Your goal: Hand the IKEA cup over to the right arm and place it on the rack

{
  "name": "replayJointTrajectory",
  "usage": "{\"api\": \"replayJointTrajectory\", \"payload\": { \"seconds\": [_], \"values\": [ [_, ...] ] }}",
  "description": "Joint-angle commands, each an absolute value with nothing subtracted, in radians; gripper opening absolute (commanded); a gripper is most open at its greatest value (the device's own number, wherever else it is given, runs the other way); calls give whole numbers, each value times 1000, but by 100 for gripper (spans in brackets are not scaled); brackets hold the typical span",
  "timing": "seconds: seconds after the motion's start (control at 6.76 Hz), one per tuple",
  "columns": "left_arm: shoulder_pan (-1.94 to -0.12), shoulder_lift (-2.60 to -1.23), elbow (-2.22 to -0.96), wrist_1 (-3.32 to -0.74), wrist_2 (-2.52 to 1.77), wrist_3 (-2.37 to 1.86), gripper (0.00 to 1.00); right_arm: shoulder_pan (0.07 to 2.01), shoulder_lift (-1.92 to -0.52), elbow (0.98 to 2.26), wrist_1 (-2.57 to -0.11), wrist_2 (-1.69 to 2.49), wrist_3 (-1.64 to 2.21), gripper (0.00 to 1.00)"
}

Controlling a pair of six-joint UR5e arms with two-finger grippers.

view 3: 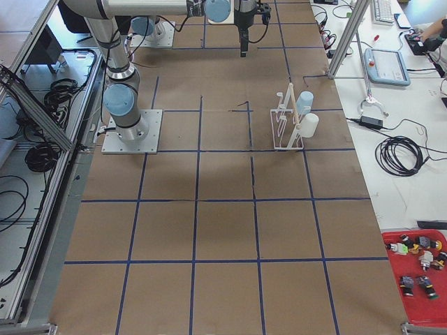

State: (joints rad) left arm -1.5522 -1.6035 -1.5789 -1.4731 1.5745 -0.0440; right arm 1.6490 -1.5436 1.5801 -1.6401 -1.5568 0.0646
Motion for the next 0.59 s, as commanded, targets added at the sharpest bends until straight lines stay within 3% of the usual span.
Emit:
{"api": "replayJointTrajectory", "payload": {
  "seconds": [0.0, 0.44],
  "values": [
    [-1552, -1605, -1578, -1473, 1575, -44, 100, 1638, -1560, 1588, -1646, -1554, 66, 100],
    [-1551, -1605, -1585, -1474, 1575, -40, 100, 1644, -1569, 1589, -1651, -1554, 69, 100]
  ]
}}
